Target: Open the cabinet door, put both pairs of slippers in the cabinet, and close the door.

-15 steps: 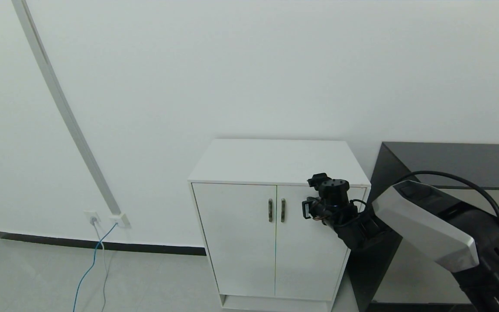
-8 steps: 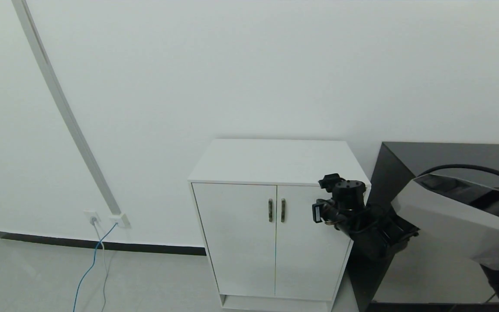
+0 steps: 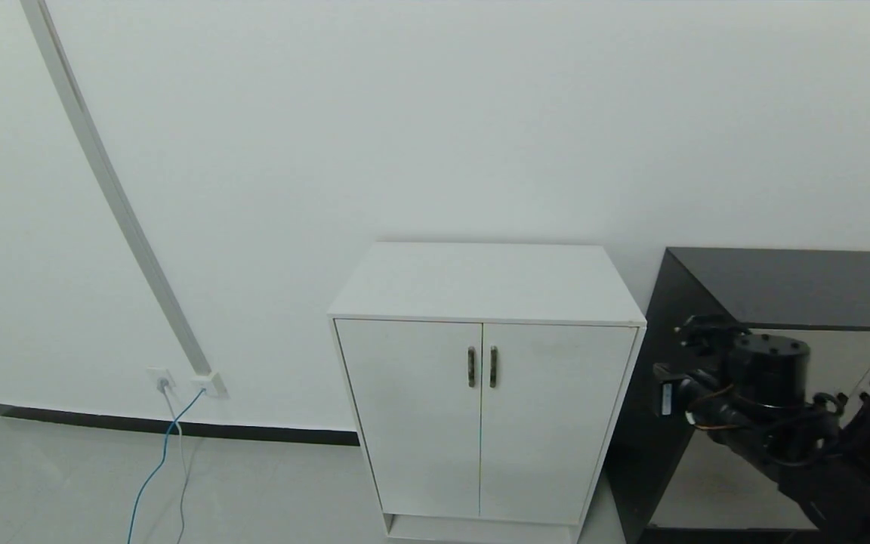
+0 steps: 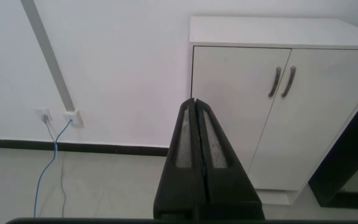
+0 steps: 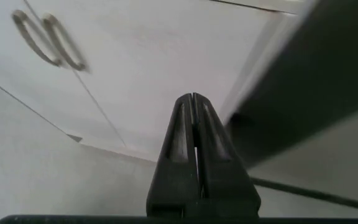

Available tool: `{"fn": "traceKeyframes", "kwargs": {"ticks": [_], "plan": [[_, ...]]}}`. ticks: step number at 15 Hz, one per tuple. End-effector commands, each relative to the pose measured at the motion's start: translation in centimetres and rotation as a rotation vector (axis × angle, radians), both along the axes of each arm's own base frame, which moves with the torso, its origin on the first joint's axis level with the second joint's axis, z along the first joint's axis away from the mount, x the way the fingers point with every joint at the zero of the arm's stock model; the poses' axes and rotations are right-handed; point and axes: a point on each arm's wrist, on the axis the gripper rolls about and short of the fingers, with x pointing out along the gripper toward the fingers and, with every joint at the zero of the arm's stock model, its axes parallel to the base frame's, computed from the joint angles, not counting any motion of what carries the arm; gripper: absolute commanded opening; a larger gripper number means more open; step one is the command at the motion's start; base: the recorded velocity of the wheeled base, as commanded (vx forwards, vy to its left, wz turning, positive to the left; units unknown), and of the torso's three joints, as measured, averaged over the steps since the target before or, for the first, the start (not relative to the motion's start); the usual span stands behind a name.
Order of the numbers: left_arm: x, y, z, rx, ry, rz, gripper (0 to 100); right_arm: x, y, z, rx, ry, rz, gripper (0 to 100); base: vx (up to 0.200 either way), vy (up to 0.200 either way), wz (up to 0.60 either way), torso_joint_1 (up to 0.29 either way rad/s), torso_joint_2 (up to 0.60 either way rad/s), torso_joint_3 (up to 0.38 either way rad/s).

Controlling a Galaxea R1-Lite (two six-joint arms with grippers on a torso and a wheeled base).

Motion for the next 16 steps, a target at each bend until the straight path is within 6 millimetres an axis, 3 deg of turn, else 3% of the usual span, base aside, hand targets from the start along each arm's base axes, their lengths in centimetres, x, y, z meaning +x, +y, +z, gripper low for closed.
{"fn": "traceKeyframes", "kwargs": {"ticks": [1,4,7,16], "plan": [[0.0,0.0,0.0,0.0,0.001,0.002,0,-3.5,-3.7,2.9,0.006,-0.07,-0.091,0,0.0,0.0,0.0,0.0,0.0,0.0],[0.0,0.0,0.0,0.0,0.001,0.002,0,-5.7,-5.1,3.9,0.007,-0.087,-0.131,0,0.0,0.0,0.0,0.0,0.0,0.0],[0.0,0.0,0.0,0.0,0.001,0.002,0,-9.7,-6.5,4.7,-0.015,-0.108,-0.16,0,0.0,0.0,0.0,0.0,0.0,0.0],[0.0,0.0,0.0,0.0,0.001,0.002,0,-16.8,-7.7,5.9,-0.03,-0.137,-0.176,0,0.0,0.0,0.0,0.0,0.0,0.0]]}}
